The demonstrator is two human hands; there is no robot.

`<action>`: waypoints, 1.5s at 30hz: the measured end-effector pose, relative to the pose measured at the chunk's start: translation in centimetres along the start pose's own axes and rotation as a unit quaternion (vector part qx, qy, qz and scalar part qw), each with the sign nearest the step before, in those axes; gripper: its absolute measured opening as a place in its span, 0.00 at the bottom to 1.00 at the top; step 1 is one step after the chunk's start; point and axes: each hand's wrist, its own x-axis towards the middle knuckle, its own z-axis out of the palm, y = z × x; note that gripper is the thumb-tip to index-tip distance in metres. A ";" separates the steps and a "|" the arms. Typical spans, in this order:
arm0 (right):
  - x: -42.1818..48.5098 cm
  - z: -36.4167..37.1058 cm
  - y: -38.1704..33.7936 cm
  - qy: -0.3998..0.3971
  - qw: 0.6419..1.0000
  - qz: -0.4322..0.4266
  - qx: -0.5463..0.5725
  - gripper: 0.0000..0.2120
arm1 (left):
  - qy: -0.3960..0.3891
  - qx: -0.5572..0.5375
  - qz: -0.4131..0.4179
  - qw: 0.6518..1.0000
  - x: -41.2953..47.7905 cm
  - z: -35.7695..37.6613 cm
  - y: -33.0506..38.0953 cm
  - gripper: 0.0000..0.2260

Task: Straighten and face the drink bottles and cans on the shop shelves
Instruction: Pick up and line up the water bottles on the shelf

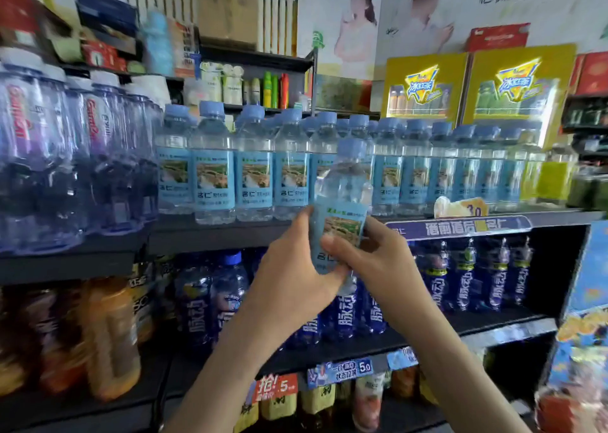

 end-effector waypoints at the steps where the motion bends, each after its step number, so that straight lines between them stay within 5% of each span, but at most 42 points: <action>1: 0.3 -0.1 0.1 -0.011 1.000 -0.010 -0.004 0.11 | 0.025 0.017 -0.012 0.999 0.2 0.3 0.1 0.32; 9: 2.4 5.8 -1.9 -0.120 0.988 -0.073 0.061 0.19 | 0.226 0.050 -0.068 0.970 -0.3 -5.9 -1.5 0.24; 12: 2.6 8.5 -2.1 -0.126 0.987 -0.081 0.054 0.14 | 0.262 0.078 -0.082 0.958 0.4 -9.7 -3.2 0.22; 31: 3.0 16.1 0.0 0.060 0.995 -0.048 -0.069 0.09 | 0.109 0.066 -0.099 0.987 5.3 -15.1 -12.0 0.19; 35: 3.0 16.3 0.3 0.065 0.993 -0.039 -0.089 0.10 | 0.119 0.079 -0.108 0.984 5.7 -14.9 -12.8 0.30; 45: 2.0 14.3 1.5 0.086 0.990 -0.046 -0.106 0.10 | 0.242 0.178 0.008 0.954 1.8 -10.5 -10.7 0.33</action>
